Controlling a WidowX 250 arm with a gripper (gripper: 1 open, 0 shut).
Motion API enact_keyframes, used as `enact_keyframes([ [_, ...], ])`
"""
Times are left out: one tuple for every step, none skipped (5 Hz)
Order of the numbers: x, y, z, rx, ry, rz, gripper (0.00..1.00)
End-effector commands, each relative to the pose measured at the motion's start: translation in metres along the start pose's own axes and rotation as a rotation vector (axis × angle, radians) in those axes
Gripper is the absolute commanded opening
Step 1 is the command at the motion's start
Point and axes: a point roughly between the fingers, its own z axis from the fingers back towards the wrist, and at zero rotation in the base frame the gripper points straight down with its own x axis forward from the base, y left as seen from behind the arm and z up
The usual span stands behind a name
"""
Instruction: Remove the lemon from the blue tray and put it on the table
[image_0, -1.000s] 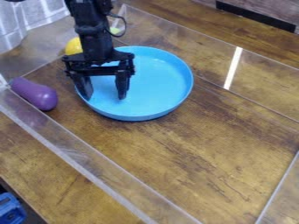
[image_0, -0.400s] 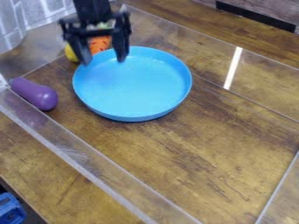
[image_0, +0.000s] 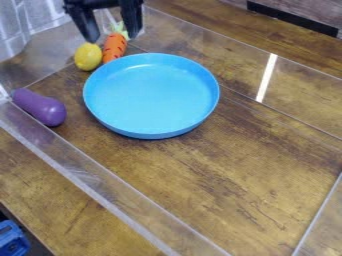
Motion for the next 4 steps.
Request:
enact_keyframes([
  [0.028, 0.024, 0.014, 0.014, -0.081, 0.008, 1.0],
  [0.047, 0.045, 0.012, 0.021, -0.108, 0.026, 1.0],
  [0.07, 0.062, 0.007, 0.023, -0.128, 0.037, 1.0],
  [0.073, 0.065, -0.006, 0.036, -0.16, 0.116, 1.0],
])
